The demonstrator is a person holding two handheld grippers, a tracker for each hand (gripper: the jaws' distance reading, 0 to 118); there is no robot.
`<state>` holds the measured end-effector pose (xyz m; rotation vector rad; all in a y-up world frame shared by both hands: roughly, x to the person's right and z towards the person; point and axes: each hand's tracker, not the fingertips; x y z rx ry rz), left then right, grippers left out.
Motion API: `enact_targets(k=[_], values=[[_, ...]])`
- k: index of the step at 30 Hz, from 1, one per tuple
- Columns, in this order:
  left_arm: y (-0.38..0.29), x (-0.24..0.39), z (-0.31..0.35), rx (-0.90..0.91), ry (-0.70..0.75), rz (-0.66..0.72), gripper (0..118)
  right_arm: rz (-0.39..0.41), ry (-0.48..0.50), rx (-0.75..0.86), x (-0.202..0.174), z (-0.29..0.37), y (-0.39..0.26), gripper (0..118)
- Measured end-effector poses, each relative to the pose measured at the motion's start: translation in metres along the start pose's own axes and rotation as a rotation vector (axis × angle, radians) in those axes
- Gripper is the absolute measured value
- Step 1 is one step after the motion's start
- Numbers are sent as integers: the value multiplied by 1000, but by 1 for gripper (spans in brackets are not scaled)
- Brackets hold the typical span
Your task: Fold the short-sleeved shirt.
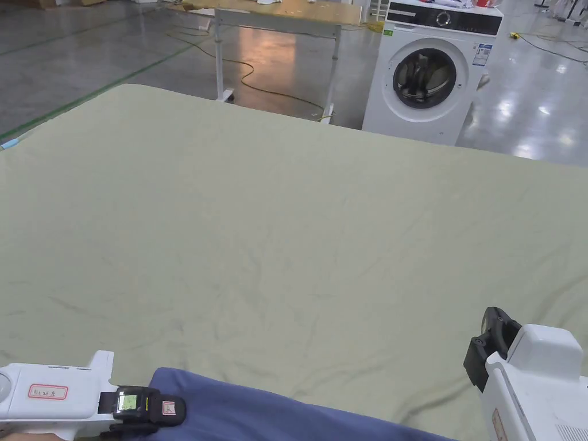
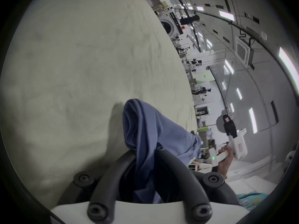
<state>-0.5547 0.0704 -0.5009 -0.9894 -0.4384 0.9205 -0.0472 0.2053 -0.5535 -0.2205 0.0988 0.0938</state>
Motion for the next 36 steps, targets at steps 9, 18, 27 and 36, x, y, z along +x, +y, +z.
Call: enact_targets(k=[9, 18, 27, 36], values=[[15, 50, 40, 38, 78, -106, 4, -7, -13, -2, 11, 1, -2, 0], [34, 70, 109, 99, 320, -179, 4, -23, -5, 5, 14, -1, -2, 0], [13, 113, 88, 68, 323, -234, 4, -40, 19, 6, 11, -2, -2, 0], [-11, 182, 11, -36, 115, -286, 4, -46, 8, 1, 21, 3, -6, 0]])
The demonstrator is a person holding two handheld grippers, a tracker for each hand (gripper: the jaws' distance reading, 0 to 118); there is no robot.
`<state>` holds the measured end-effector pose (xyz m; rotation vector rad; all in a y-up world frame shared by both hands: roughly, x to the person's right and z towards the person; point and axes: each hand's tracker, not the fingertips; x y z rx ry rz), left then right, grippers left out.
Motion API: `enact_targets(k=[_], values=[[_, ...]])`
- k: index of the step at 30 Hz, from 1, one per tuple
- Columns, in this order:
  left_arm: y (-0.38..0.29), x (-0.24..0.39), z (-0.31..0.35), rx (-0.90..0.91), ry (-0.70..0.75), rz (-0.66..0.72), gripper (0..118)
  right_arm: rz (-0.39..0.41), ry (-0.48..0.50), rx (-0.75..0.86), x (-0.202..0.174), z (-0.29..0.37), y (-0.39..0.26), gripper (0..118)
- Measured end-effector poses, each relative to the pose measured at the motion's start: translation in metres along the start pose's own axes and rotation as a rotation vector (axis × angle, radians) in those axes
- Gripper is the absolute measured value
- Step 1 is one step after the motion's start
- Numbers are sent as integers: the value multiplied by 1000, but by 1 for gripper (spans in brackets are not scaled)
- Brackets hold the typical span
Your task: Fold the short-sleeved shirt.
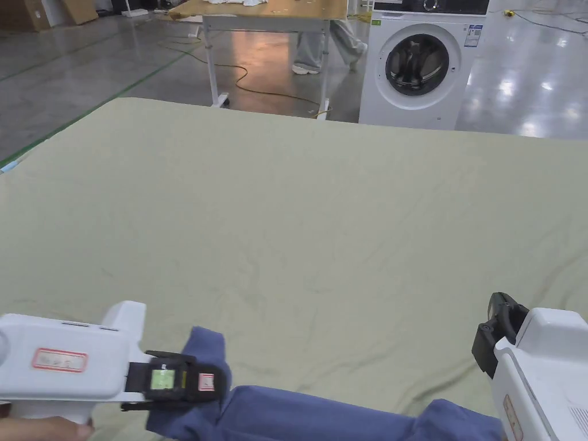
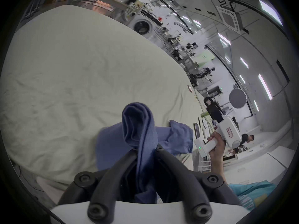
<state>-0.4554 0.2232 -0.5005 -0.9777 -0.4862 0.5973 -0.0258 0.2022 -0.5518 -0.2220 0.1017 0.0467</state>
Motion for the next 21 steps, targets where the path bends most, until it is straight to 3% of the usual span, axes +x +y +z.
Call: enact_targets(k=[10, 16, 18, 21], values=[[-11, 25, -140, -199, 122, -27, 4, -18, -54, -32, 22, 11, -9, 0], [-20, 26, -178, -248, 208, -32, 7, -16, -79, -42, 29, 14, -10, 0], [-20, 25, -180, -251, 206, -24, 17, -16, -81, -45, 29, 14, -10, 0], [-19, 31, -171, -247, 161, -26, 47, -15, -81, -48, 29, 15, -10, 0]])
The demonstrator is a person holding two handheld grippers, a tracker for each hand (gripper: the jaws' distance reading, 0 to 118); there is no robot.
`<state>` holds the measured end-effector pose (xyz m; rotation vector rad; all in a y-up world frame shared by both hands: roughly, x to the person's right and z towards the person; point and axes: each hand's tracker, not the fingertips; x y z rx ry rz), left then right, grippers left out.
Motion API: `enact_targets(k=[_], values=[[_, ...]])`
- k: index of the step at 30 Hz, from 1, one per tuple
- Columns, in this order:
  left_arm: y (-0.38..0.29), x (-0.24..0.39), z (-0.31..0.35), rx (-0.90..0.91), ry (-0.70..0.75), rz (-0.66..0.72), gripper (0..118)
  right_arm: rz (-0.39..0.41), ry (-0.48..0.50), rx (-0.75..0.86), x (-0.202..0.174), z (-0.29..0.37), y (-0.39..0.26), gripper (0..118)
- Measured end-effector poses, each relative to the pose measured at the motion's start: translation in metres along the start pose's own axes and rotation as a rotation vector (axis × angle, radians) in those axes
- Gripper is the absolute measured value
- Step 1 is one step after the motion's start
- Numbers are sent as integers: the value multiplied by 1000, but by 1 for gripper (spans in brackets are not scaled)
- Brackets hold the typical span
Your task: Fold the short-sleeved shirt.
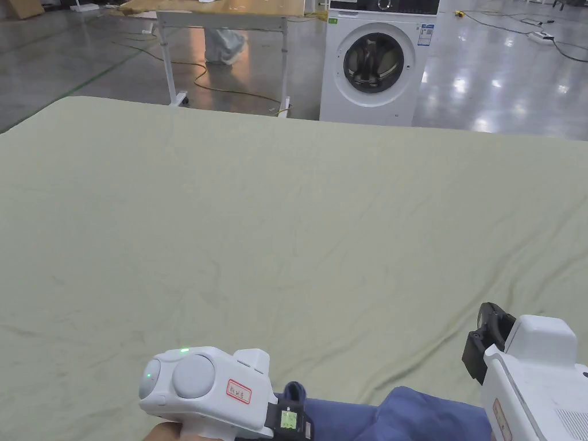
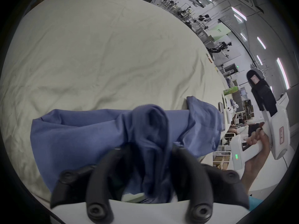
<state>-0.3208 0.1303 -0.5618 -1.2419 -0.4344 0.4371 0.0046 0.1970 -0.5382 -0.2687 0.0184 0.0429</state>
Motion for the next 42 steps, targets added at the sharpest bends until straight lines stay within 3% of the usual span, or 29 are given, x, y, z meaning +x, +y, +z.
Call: enact_targets(k=[1, 6, 8, 11, 15, 21, 31, 35, 38, 42], values=[[0, 1, 5, 9, -4, -3, 61, 0, 2, 0, 0, 0, 0, 0], [2, -3, 43, 93, -110, 19, 62, 9, 6, 0, 0, 2, 0, 0], [2, -8, 53, 121, -112, 12, 52, 7, 6, 0, 0, 3, -1, 0], [2, -11, 47, 128, -3, -4, 25, 6, 7, -2, 0, 5, -1, 0], [-3, -11, 15, 36, 42, -34, 15, 3, 7, -6, 1, 4, -3, 0], [-20, 6, -23, -35, 6, -78, 14, 2, 5, -21, 2, 2, -7, 0], [-32, 19, -26, 1, -18, -124, 14, 11, 11, -21, 0, 1, -7, 0], [-36, 20, -17, 13, -47, -171, 15, 9, 16, -22, -2, -1, -7, 0], [-35, 6, 1, 31, -100, -115, 21, 13, 21, -18, -3, -2, -5, 0], [-27, -30, 53, 158, -105, -56, 51, 18, 25, -7, -2, -1, -1, 0]])
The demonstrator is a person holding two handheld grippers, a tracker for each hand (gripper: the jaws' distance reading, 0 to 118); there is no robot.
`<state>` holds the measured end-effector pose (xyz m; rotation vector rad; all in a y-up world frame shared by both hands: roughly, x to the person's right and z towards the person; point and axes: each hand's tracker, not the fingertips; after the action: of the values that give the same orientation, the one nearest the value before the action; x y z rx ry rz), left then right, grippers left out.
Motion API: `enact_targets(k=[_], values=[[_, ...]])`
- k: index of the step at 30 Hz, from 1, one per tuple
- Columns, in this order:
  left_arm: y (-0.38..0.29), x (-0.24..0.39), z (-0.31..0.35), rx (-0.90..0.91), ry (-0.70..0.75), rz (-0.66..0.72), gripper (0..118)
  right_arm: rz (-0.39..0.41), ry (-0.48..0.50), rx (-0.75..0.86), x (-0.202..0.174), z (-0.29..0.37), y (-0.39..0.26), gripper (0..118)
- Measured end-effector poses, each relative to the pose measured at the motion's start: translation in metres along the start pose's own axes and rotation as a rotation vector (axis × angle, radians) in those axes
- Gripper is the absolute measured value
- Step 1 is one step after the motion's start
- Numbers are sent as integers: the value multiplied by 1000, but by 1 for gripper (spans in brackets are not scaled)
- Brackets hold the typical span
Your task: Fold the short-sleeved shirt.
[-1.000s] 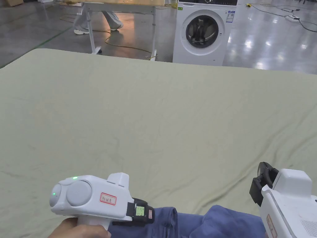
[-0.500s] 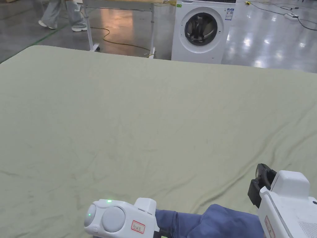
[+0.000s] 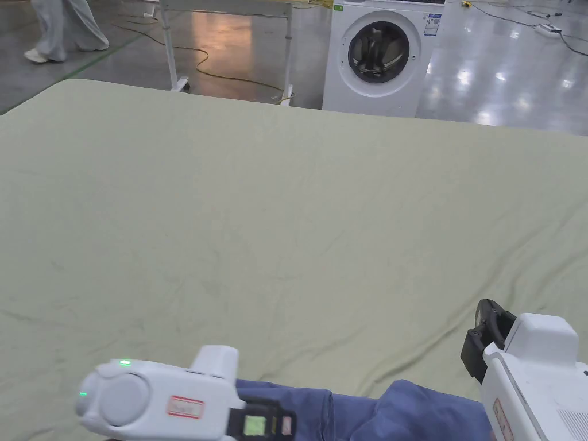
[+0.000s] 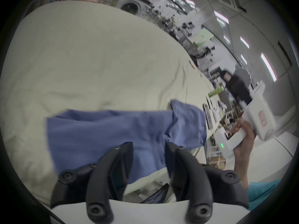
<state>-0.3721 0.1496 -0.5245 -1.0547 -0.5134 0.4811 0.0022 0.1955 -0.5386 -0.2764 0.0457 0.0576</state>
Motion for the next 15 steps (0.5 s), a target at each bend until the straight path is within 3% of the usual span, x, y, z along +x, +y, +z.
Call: enact_targets(k=[2, 5, 15], values=[[7, -27, 29, 65, 27, 40, 63, 3, 1, 5, 0, 0, 2, 0], [9, -70, 58, 110, 65, 141, 68, 2, 5, 7, 0, -1, 3, 0], [-28, -139, 25, 7, -208, 294, 73, -8, 24, -8, -8, -2, -1, 0]])
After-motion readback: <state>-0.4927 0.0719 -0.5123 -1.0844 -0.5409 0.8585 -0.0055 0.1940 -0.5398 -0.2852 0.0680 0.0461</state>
